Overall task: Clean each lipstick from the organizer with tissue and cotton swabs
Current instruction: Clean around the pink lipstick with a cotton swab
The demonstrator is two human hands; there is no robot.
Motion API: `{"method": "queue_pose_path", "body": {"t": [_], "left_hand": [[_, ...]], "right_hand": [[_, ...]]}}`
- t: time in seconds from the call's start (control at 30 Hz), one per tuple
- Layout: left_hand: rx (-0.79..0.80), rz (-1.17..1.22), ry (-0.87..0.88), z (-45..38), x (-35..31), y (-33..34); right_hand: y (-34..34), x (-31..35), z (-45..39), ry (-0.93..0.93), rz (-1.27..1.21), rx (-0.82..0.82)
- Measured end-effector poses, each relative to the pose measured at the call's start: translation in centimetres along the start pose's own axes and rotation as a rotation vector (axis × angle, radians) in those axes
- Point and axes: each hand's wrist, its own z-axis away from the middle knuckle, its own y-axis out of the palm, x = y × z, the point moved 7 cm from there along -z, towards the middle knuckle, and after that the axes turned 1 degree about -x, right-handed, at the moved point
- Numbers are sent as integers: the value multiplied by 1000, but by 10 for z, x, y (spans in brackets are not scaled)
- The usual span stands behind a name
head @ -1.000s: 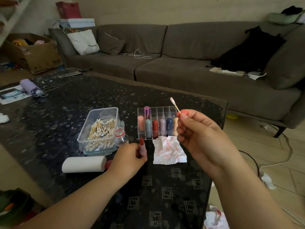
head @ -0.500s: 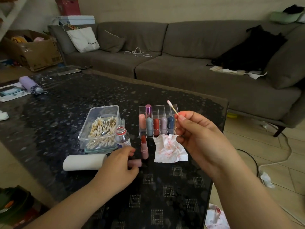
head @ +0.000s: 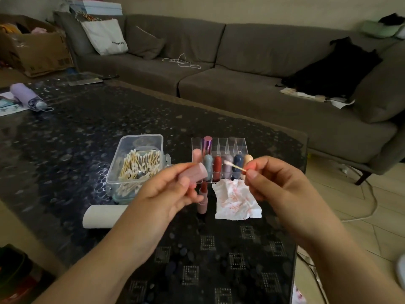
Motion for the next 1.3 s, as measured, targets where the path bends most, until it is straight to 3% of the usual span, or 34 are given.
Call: {"method": "queue_pose_path", "body": {"t": [0.07, 0.23, 0.43, 0.63, 0.77, 0.93, 1.3], "left_hand": [[45, 224, -41, 0, -1, 3], [119, 344, -74, -7, 6, -1], [96, 314, -55, -9, 6, -15], [72, 70, -12, 1, 8, -24], [86, 30, 37, 2, 6, -23], [87, 47, 45, 3, 5, -20], [111, 74, 39, 2, 6, -18]], "right_hand": [[5, 8, 1, -76, 96, 20], [19, 19, 2, -280, 283, 29], [40, 31, 4, -482, 521, 37], [52, 43, 8, -642, 752, -34], [61, 44, 15, -705, 824, 60], [56, 47, 16, -709, 867, 9], [57, 40, 17, -663, 891, 94]]}}
